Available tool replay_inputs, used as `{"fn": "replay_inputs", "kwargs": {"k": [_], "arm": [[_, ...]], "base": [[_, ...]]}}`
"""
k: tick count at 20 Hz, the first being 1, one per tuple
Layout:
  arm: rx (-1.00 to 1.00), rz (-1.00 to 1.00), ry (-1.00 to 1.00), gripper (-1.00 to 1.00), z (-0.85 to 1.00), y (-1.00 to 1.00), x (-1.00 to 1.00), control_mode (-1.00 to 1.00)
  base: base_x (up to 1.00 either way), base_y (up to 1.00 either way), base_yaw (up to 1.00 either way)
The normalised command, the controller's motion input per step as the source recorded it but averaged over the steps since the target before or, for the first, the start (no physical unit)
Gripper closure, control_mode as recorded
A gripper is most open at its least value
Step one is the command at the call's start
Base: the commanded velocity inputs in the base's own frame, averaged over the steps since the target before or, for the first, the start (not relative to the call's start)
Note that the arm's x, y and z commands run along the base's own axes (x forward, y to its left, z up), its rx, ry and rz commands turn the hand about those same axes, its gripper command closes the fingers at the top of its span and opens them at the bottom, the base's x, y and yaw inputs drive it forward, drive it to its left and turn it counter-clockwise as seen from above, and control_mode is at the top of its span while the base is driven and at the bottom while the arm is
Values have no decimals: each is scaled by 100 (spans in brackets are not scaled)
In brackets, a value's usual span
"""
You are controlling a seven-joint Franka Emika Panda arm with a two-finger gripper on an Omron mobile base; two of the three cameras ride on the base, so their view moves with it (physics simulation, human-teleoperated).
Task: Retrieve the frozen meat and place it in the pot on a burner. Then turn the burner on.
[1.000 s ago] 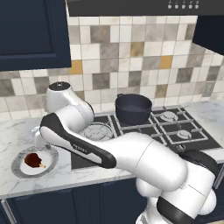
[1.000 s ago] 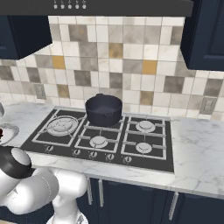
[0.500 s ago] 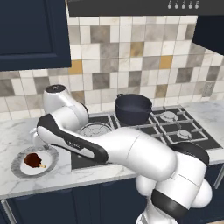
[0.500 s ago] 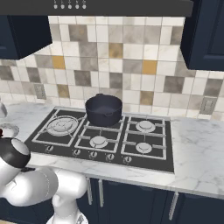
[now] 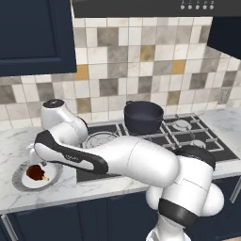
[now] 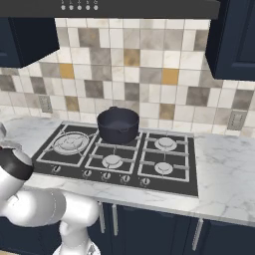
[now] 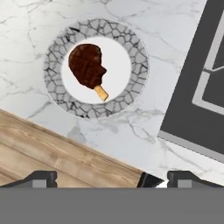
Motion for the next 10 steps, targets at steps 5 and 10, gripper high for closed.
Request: {"fn": "replay_inputs", "kwargs": {"k": [5, 10], "arm": [[0, 0, 1, -100, -36, 53, 0, -100], [0, 3, 1, -100, -2, 27, 26, -100]], "base": [[0, 0, 0], [0, 0, 0]]}}
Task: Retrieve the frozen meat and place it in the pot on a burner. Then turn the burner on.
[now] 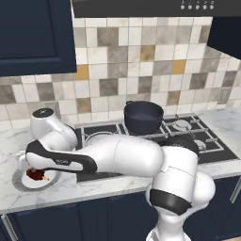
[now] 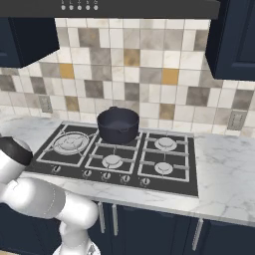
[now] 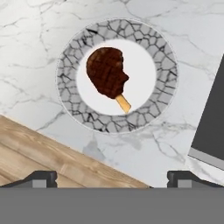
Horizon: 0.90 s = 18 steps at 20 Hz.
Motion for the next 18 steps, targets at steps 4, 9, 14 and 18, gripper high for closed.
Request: {"fn": "replay_inputs", "kwargs": {"k": [4, 9, 14, 18], "arm": [[-2, 4, 8, -100, 0, 23, 34, -100], [-2, 0, 0, -100, -2, 5, 6, -100], [0, 0, -1, -100, -6, 0, 6, -100], [0, 0, 0, -100, -26, 0, 7, -100]], "base": [[0, 0, 0], [0, 0, 0], [0, 0, 0], [0, 0, 0]]}}
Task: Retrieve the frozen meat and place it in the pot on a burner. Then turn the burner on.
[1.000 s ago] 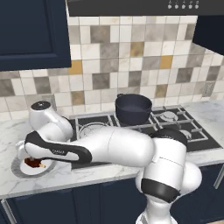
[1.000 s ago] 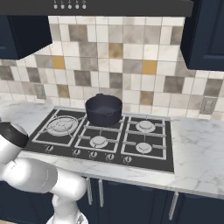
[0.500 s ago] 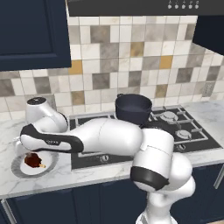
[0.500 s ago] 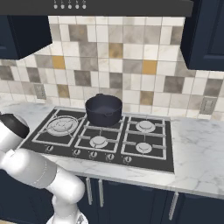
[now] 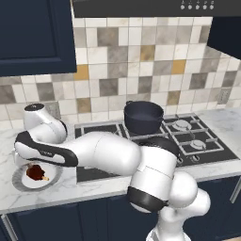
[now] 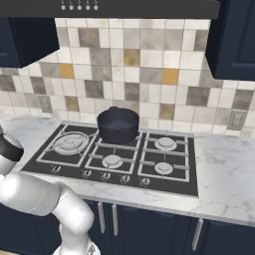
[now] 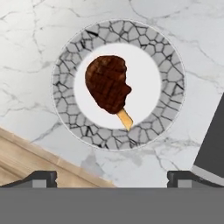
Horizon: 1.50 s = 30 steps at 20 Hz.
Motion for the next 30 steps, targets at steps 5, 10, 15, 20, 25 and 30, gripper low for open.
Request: {"fn": "replay_inputs", "kwargs": {"k": [5, 10, 15, 20, 25, 30], "arm": [[0, 0, 0, -100, -27, 0, 15, -100], [0, 2, 0, -100, -18, 4, 23, -100], [-1, 3, 0, -100, -14, 23, 22, -100], [-3, 1, 0, -100, -10, 21, 26, -100], [-3, 0, 0, -100, -13, 14, 11, -100], [-1, 0, 3, -100, -30, 12, 2, -100]], "base": [[0, 0, 0], [0, 0, 0], [0, 0, 0], [0, 0, 0], [0, 0, 0], [0, 0, 0]]}}
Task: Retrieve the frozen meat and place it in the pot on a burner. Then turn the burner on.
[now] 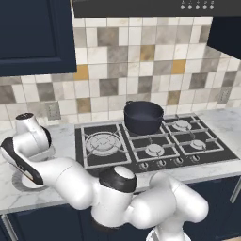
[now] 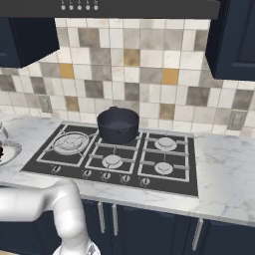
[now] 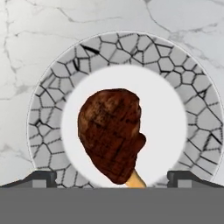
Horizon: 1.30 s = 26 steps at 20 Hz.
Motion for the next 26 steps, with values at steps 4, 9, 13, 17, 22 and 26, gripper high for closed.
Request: {"fn": "replay_inputs", "kwargs": {"k": [4, 9, 13, 17, 22, 26], "arm": [[-1, 0, 1, -100, -26, 0, 0, -100], [0, 0, 3, -100, -29, 0, 0, -100], [0, 0, 0, -100, -31, 0, 0, -100], [0, 0, 0, -100, -28, 0, 0, -100], [0, 0, 0, -100, -2, 0, 0, -100], [0, 0, 0, 100, -5, 0, 0, -100]], "base": [[0, 0, 0], [0, 0, 0], [0, 0, 0], [0, 0, 0], [0, 0, 0], [0, 0, 0]]}}
